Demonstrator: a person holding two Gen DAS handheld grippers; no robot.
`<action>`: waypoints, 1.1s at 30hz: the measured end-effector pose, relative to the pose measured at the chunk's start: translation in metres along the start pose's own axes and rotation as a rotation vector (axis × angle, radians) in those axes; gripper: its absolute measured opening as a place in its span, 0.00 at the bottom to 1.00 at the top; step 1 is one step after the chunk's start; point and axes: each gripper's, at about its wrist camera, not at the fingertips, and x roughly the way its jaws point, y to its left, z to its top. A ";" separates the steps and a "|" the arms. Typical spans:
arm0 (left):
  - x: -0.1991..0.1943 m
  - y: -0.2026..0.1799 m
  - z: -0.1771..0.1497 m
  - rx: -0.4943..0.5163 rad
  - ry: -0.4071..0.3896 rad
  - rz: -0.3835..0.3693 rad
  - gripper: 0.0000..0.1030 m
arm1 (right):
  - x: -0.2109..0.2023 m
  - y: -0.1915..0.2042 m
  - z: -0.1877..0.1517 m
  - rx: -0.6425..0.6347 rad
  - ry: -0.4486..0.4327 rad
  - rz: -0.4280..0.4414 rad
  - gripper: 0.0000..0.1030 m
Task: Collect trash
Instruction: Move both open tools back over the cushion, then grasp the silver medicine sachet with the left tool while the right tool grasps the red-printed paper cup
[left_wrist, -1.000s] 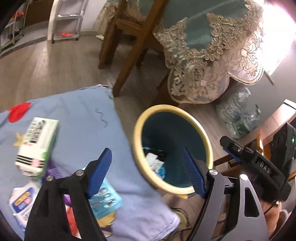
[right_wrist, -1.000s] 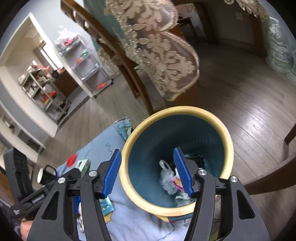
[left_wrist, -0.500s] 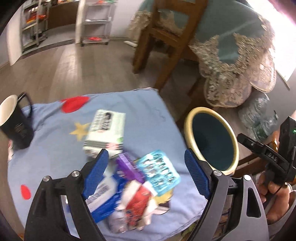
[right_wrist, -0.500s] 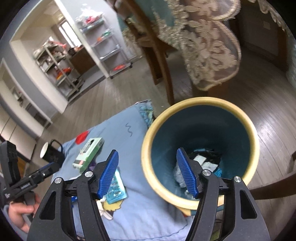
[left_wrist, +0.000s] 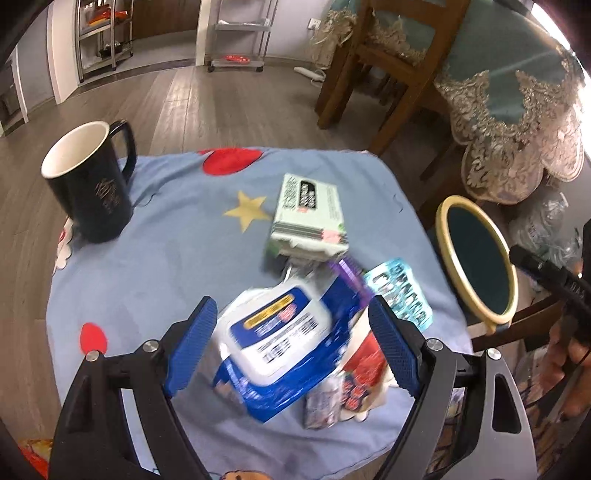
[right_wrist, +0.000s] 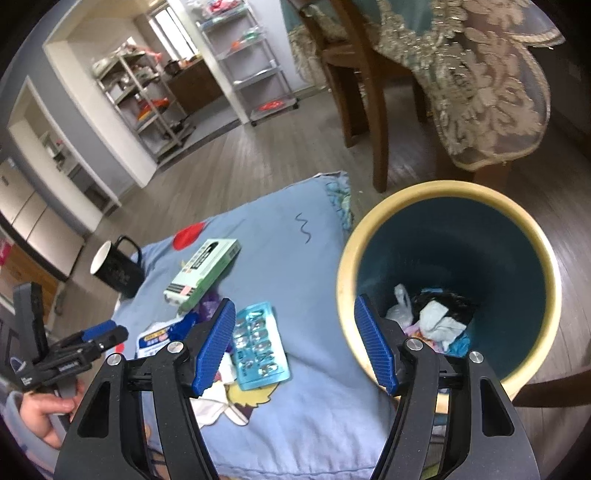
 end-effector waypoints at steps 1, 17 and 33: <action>-0.001 0.002 -0.002 0.001 0.001 0.001 0.80 | 0.002 0.003 -0.002 -0.009 0.006 0.004 0.66; 0.014 -0.055 -0.070 0.187 0.140 -0.023 0.54 | 0.035 0.044 -0.035 -0.134 0.144 0.054 0.66; 0.059 -0.044 -0.081 0.175 0.243 0.012 0.28 | 0.048 0.069 -0.056 -0.216 0.237 0.131 0.66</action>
